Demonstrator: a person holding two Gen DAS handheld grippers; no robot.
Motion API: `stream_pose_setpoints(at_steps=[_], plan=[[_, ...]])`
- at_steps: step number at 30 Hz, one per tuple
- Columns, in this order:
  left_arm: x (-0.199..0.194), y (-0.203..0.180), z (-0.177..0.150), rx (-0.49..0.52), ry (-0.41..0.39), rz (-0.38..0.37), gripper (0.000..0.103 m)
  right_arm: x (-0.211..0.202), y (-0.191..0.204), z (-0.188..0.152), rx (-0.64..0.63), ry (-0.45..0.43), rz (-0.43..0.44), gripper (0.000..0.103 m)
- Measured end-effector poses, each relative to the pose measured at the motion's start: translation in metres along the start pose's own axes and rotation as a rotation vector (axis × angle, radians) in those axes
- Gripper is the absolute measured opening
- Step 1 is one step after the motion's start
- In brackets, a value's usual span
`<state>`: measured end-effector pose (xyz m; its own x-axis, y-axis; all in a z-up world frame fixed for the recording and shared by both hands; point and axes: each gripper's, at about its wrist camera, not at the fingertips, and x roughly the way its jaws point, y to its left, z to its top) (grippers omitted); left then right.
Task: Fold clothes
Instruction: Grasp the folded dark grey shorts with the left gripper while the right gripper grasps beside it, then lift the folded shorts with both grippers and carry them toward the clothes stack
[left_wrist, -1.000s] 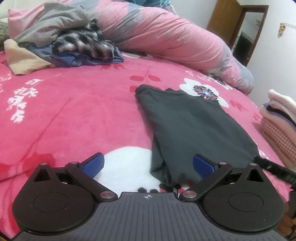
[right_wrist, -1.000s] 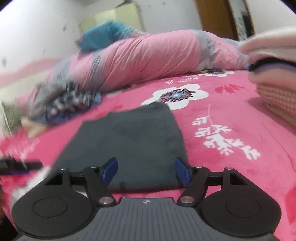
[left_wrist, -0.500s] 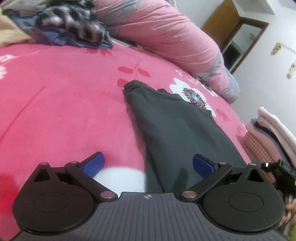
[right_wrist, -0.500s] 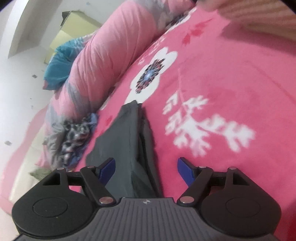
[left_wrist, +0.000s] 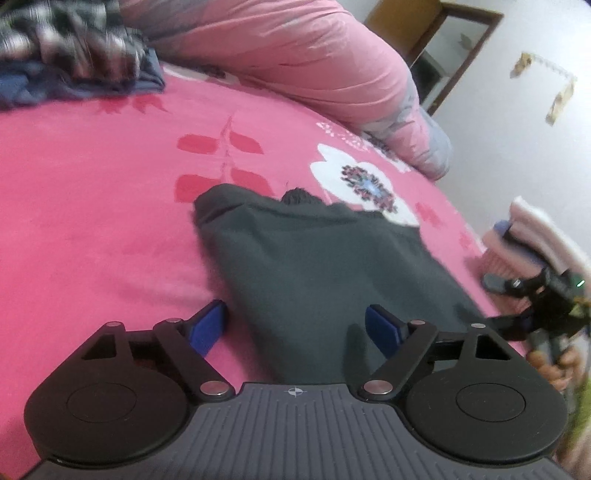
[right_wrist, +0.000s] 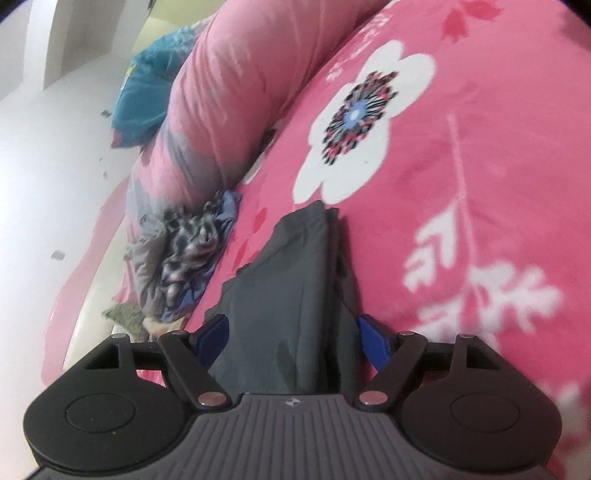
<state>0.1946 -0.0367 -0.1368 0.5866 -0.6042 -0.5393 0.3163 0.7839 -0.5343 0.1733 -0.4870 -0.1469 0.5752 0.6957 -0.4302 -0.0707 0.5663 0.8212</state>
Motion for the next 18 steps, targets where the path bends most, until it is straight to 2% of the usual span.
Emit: stream_pose_setpoints(at_steps=[2,5,14,18], plan=[[0.006,0.007,0.006,-0.026,0.009,-0.056,0.082,0.011,0.001,0.009,-0.023,0.024,-0.008,0.068],[0.013,0.016,0.014,-0.054,0.021,-0.123,0.079,0.030,0.002,0.025,-0.052,0.073,0.017,0.066],[0.046,0.028,0.036,-0.086,0.049,-0.200,0.056,0.082,0.004,0.061,-0.090,0.194,0.115,0.065],[0.055,0.032,0.036,-0.120,0.038,-0.236,0.053,0.094,0.011,0.062,-0.129,0.218,0.129,0.062]])
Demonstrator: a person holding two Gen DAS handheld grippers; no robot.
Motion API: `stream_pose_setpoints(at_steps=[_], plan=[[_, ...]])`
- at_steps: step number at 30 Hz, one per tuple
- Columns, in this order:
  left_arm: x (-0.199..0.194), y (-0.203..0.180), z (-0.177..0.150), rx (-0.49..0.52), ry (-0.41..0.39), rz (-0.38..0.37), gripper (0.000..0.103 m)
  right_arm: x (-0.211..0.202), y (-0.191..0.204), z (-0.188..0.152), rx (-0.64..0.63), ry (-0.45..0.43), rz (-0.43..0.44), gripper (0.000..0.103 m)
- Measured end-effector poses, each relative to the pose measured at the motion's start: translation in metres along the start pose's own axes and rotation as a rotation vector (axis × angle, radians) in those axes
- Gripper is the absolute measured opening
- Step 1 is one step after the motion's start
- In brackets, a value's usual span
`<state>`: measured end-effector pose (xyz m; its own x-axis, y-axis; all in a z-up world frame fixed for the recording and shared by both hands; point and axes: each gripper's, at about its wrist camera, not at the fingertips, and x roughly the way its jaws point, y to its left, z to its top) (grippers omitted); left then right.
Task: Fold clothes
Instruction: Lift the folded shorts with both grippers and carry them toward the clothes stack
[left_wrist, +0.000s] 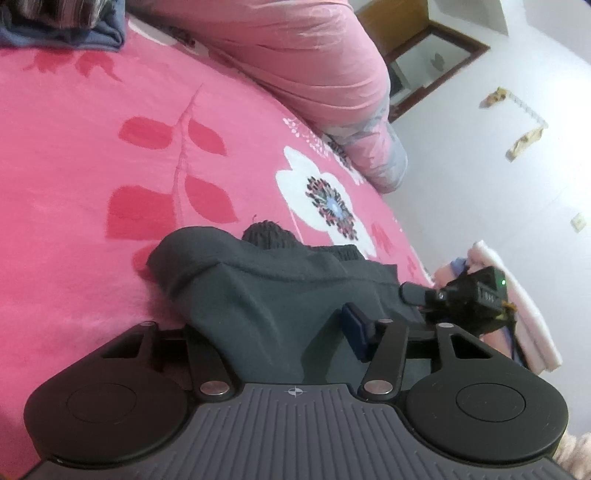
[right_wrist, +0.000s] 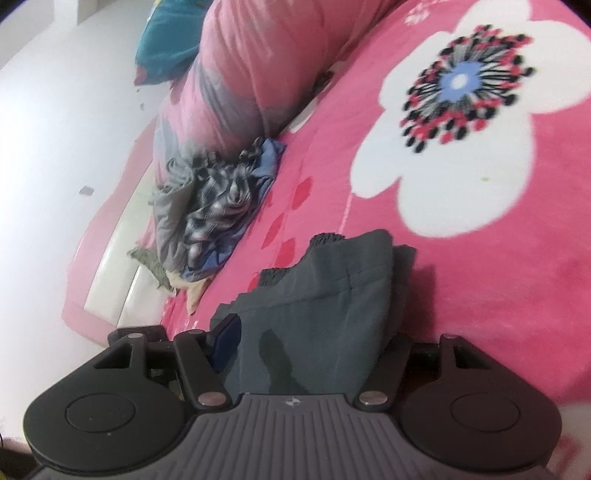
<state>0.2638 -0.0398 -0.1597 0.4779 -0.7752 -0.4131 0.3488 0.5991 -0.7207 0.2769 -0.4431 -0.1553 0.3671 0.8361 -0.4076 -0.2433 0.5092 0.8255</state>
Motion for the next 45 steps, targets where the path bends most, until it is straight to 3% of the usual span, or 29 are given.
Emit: stream_pose_setpoints(at_steps=[3,5,7,10,17,30,45], plan=[[0.000,-0.004,-0.002,0.025,-0.010,0.005,0.049,0.004,0.005,-0.001,-0.011,0.000,-0.026,0.047],[-0.002,-0.004,-0.002,0.025,-0.019,0.013,0.031,0.002,0.010,-0.004,-0.013,-0.013,-0.057,0.035],[-0.005,-0.006,-0.002,0.017,-0.032,0.011,0.020,-0.001,0.020,-0.008,-0.036,-0.035,-0.086,0.023],[-0.012,-0.019,-0.003,0.052,-0.067,0.012,0.013,-0.007,0.042,-0.015,-0.098,-0.072,-0.139,0.018],[-0.032,-0.058,-0.004,0.113,-0.142,0.005,0.010,-0.031,0.105,-0.039,-0.235,-0.172,-0.243,0.015],[-0.058,-0.136,-0.010,0.270,-0.176,-0.040,0.009,-0.097,0.172,-0.106,-0.297,-0.407,-0.289,0.014],[-0.076,-0.240,-0.037,0.388,-0.197,-0.133,0.008,-0.199,0.225,-0.141,-0.404,-0.540,-0.346,0.014]])
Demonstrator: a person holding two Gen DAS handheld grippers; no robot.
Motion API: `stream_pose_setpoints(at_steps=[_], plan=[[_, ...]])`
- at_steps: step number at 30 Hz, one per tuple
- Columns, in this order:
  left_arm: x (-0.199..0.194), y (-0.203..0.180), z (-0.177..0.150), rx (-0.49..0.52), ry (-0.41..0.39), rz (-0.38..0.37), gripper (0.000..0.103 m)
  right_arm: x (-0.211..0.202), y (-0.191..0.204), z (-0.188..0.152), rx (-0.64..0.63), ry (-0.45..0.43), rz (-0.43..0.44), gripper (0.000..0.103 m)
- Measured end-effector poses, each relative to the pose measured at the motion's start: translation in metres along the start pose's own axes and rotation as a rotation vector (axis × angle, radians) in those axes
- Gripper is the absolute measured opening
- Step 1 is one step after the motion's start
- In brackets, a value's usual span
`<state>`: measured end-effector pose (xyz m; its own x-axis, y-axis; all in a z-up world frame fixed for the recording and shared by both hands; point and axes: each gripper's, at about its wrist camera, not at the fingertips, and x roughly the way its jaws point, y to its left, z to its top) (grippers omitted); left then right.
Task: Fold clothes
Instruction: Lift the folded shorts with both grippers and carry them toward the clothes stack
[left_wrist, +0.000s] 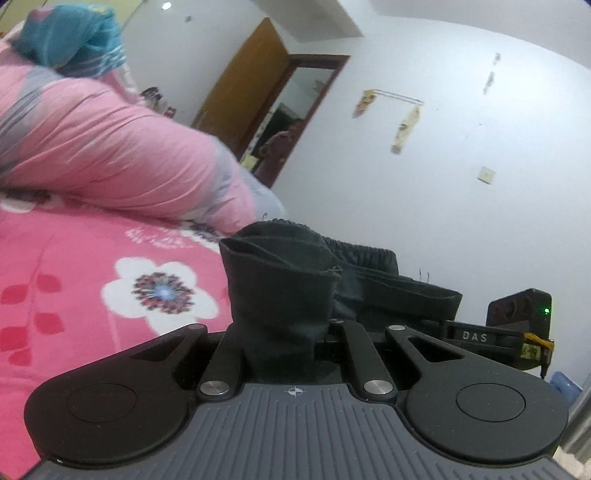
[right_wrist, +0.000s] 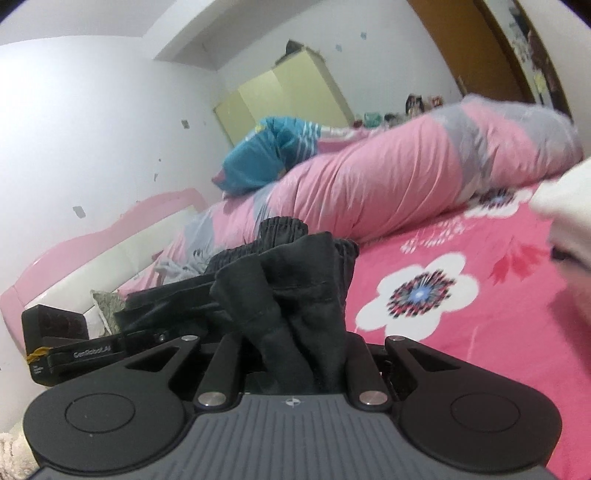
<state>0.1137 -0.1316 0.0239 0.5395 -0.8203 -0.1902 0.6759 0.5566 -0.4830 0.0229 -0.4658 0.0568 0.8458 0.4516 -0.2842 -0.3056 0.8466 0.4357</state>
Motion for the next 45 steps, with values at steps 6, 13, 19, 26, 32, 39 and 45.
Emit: stream_pose_setpoints(at_steps=[6,13,19,26,32,39,45], plan=[[0.015,-0.038,0.001,-0.018,-0.016,-0.067,0.008,-0.051,-0.003,0.021,-0.058,-0.029,-0.047,0.014],[0.035,-0.067,-0.019,-0.046,0.000,-0.135,0.008,-0.098,-0.016,0.025,-0.106,-0.032,-0.116,0.014],[0.063,-0.071,-0.043,-0.084,0.054,-0.153,0.008,-0.113,-0.043,0.015,-0.094,0.015,-0.167,0.014],[0.106,-0.042,-0.066,-0.141,0.145,-0.078,0.007,-0.068,-0.093,0.000,-0.080,0.137,-0.211,0.014],[0.146,-0.005,-0.077,-0.161,0.190,0.015,0.006,-0.011,-0.133,-0.010,-0.094,0.231,-0.260,0.014],[0.170,0.024,-0.087,-0.172,0.219,0.060,0.004,0.041,-0.153,-0.025,-0.175,0.315,-0.341,0.014],[0.189,0.040,-0.085,-0.187,0.234,0.078,0.004,0.065,-0.168,-0.024,-0.190,0.346,-0.354,0.014]])
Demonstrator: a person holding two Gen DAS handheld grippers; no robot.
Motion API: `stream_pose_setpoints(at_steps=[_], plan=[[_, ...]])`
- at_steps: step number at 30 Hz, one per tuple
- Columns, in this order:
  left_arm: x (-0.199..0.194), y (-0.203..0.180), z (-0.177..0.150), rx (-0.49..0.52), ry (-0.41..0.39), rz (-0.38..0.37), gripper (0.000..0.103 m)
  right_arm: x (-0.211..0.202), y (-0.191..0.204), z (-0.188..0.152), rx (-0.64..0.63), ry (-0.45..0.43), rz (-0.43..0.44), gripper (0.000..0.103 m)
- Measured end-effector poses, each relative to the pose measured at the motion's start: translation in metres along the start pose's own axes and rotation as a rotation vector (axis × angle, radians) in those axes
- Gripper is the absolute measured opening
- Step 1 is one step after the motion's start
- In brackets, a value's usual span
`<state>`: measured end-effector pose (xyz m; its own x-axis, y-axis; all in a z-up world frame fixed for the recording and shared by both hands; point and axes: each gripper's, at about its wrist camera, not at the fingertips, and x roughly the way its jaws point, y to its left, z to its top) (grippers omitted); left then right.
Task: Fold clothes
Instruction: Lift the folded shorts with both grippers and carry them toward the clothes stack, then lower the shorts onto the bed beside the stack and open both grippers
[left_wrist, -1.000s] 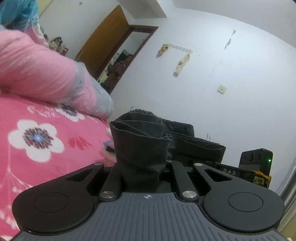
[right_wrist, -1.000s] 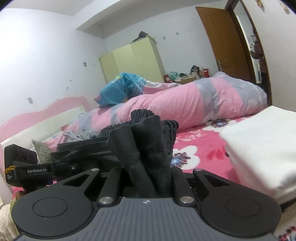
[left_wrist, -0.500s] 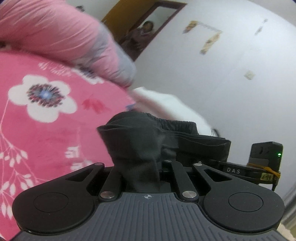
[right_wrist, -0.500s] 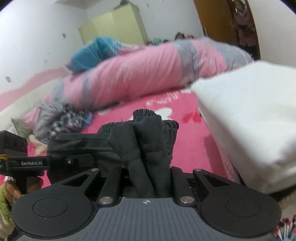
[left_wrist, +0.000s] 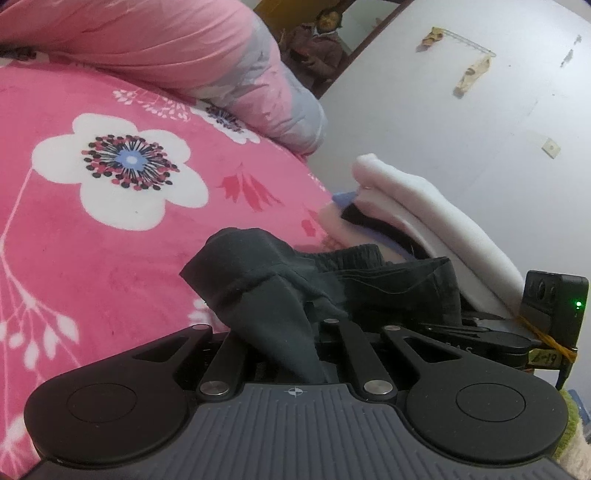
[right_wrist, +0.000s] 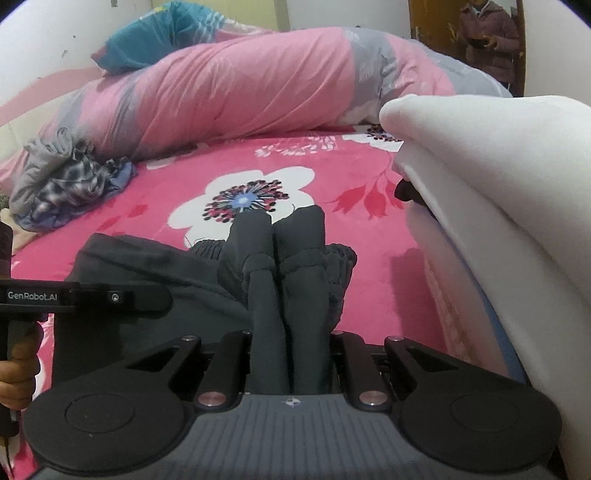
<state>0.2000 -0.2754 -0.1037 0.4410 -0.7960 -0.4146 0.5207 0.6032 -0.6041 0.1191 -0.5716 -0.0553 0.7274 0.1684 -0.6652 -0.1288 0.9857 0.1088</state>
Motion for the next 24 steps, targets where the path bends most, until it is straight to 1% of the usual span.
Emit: stream_pose_setpoints(at_steps=[8,14,17,18,19,20,21,22,23,24], plan=[[0.026,0.020,0.013,-0.020,0.013,0.008,0.004,0.030,-0.010,0.014,-0.020,0.032,-0.019,0.013],[0.039,0.033,0.018,-0.017,0.011,0.018,0.004,0.051,-0.012,0.021,-0.040,0.035,-0.036,0.013],[0.048,0.040,0.014,0.007,0.027,0.045,0.005,0.065,-0.014,0.018,-0.045,0.044,-0.049,0.014],[0.051,0.042,0.012,0.011,0.039,0.052,0.007,0.070,-0.014,0.016,-0.050,0.056,-0.056,0.016],[0.053,0.045,0.010,0.006,0.051,0.057,0.013,0.074,-0.014,0.014,-0.060,0.064,-0.072,0.022],[0.053,0.048,0.010,-0.006,0.056,0.061,0.021,0.077,-0.015,0.012,-0.069,0.068,-0.092,0.037],[0.052,0.050,0.010,-0.019,0.059,0.065,0.025,0.076,-0.015,0.010,-0.077,0.065,-0.108,0.052],[0.050,0.052,0.011,-0.031,0.057,0.070,0.032,0.074,-0.014,0.010,-0.084,0.056,-0.121,0.054],[0.046,0.054,0.012,-0.042,0.053,0.074,0.036,0.071,-0.014,0.009,-0.091,0.047,-0.134,0.054],[0.043,0.055,0.014,-0.048,0.042,0.078,0.037,0.068,-0.013,0.009,-0.095,0.040,-0.144,0.056]])
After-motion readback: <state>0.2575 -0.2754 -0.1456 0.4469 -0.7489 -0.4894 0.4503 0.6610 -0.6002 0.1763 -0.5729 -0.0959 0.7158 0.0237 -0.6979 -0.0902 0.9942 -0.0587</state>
